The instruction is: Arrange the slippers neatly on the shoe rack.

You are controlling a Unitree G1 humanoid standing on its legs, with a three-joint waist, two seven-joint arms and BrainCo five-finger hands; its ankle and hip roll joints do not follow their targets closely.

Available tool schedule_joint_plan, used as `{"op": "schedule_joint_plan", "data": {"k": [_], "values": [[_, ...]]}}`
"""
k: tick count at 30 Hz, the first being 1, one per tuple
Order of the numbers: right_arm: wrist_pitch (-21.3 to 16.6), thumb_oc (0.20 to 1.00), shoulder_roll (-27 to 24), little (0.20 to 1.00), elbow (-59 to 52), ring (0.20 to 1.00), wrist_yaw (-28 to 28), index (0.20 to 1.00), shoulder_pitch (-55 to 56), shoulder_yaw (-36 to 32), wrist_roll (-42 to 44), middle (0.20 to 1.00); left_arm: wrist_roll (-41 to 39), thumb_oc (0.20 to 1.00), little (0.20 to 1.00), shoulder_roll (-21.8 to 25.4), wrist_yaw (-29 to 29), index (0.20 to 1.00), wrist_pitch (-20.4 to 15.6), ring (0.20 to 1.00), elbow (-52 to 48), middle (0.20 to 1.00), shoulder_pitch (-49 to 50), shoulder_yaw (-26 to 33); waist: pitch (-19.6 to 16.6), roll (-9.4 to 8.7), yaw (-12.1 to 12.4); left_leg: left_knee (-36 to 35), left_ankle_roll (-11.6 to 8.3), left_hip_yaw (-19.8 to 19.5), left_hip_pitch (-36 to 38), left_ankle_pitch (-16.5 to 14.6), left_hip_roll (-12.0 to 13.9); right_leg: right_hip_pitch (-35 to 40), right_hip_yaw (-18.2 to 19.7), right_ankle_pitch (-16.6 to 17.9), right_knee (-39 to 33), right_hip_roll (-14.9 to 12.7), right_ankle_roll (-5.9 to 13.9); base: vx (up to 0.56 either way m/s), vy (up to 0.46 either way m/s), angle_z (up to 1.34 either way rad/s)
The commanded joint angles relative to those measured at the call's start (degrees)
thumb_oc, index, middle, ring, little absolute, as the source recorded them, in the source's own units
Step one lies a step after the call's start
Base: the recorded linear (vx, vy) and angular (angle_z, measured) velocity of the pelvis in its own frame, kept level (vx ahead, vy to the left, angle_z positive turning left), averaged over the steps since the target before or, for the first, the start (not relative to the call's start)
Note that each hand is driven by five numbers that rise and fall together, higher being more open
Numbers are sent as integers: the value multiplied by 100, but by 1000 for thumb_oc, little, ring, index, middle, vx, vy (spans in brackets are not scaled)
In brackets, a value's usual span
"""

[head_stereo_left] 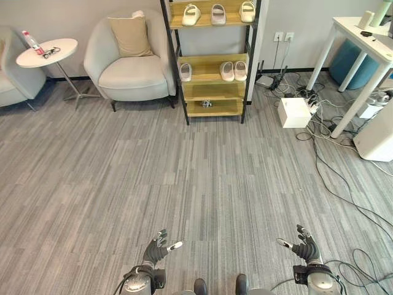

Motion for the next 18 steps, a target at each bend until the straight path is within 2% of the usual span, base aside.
{"op": "schedule_joint_plan", "data": {"k": [1,18], "values": [[-199,1000,-44,1000,-205,1000,-36,1000,-184,97,-33,1000,194,1000,1000,117,97,1000,-241,1000,-97,1000,-231,54,-162,-132,-54,-46,-454,-191,14,-328,460,45,199,-348,6,-637,650,8,-3,-17],[-192,1000,13,1000,-167,1000,92,1000,-287,236,194,1000,18,1000,1000,42,77,1000,-232,1000,-42,1000,-76,174,-167,-150,-2,-46,-455,-214,92,-376,429,174,133,-407,6,-652,632,2,-1,-2]]}}
